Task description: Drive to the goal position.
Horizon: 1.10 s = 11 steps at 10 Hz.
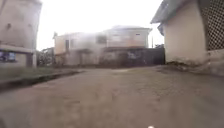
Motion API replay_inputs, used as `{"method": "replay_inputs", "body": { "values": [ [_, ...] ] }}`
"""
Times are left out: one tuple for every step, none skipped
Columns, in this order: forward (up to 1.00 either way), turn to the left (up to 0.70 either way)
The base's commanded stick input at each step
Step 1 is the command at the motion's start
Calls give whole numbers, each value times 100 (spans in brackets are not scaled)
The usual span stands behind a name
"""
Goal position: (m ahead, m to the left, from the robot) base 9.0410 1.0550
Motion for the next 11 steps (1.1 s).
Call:
{"method": "replay_inputs", "body": {
  "values": [
    [100,0],
    [100,0],
    [100,0],
    [100,0],
    [100,0],
    [100,0],
    [100,0],
    [100,0],
    [100,0],
    [100,0],
    [100,0]
  ]
}}
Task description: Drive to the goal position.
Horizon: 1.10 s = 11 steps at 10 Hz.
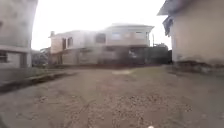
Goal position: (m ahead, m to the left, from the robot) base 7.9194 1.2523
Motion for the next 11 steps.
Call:
{"method": "replay_inputs", "body": {
  "values": [
    [100,0],
    [100,0],
    [100,0],
    [100,0],
    [100,0],
    [100,0],
    [100,0],
    [100,0],
    [100,0],
    [100,0],
    [100,0]
  ]
}}
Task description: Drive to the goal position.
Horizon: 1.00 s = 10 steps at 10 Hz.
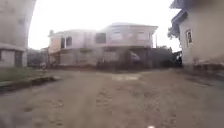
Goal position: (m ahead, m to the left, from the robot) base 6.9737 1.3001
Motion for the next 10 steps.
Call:
{"method": "replay_inputs", "body": {
  "values": [
    [100,0],
    [100,0],
    [100,0],
    [100,0],
    [100,0],
    [100,0],
    [100,0],
    [100,0],
    [100,0],
    [100,0]
  ]
}}
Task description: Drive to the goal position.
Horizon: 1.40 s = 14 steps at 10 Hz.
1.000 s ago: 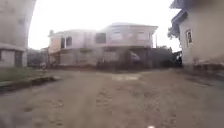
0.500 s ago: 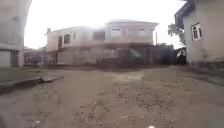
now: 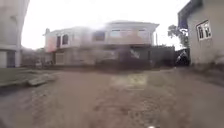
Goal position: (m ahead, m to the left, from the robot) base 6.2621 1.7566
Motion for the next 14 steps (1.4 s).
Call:
{"method": "replay_inputs", "body": {
  "values": [
    [100,0],
    [100,0],
    [100,0],
    [100,0],
    [100,0],
    [100,0],
    [100,0],
    [100,0],
    [100,0],
    [100,0],
    [100,0],
    [100,0],
    [100,0],
    [100,0]
  ]
}}
